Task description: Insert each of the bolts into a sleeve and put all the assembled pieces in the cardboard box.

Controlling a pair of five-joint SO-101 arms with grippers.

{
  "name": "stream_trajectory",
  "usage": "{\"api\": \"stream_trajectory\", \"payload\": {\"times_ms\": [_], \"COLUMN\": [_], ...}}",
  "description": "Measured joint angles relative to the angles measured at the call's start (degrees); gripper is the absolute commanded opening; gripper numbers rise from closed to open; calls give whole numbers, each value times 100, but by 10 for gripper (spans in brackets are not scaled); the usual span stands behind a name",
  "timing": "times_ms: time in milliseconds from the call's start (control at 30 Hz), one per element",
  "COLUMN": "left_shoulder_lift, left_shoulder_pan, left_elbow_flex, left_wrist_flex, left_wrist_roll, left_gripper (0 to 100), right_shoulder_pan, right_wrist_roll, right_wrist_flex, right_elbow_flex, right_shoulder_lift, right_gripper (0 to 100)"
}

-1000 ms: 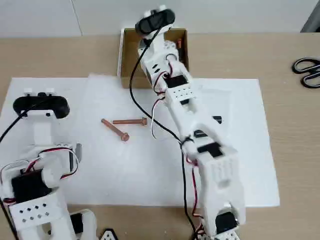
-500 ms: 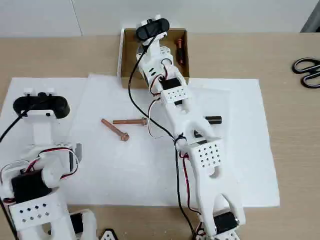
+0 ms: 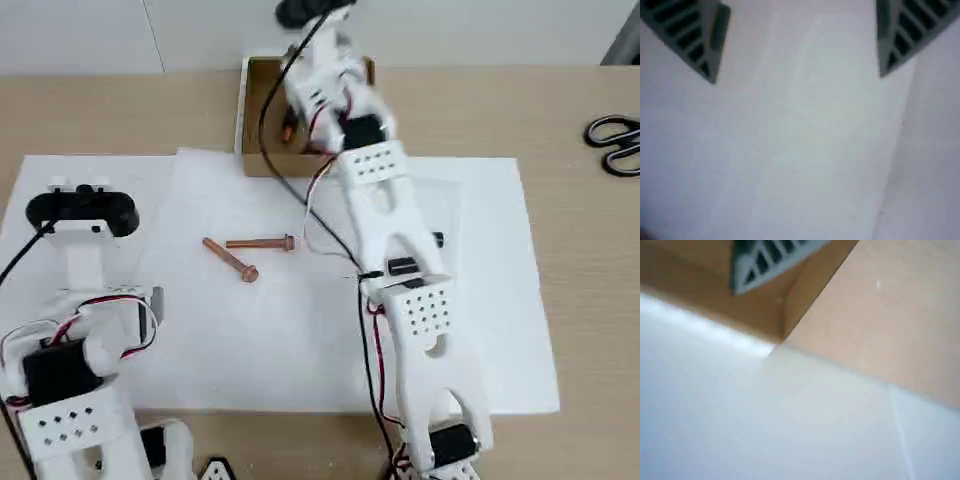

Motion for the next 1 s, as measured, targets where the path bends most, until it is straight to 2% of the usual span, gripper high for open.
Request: {"api": "stream_trajectory", "payload": {"times_ms": [200, 400, 600, 700, 833, 1000], "left_shoulder_lift": [0, 0, 0, 0, 0, 0], "left_shoulder_pan": [0, 0, 0, 0, 0, 0], "left_elbow_flex": [0, 0, 0, 0, 0, 0], "left_wrist_flex": [0, 0, 0, 0, 0, 0], "left_wrist_roll": [0, 0, 0, 0, 0, 0], "left_gripper": [196, 196, 196, 196, 196, 196], "right_shoulder_pan": [281, 545, 1099, 1266, 1345, 1327], "right_wrist_roll": [0, 0, 0, 0, 0, 0], "right_wrist_flex": [2391, 4862, 5292, 5310, 5327, 5319], "right_elbow_flex": [-1749, -1960, -1987, -1512, -105, 2593], "right_shoulder_lift": [-791, -1820, -2716, -3007, -3657, -4923], "right_gripper": [231, 231, 231, 231, 231, 231]}}
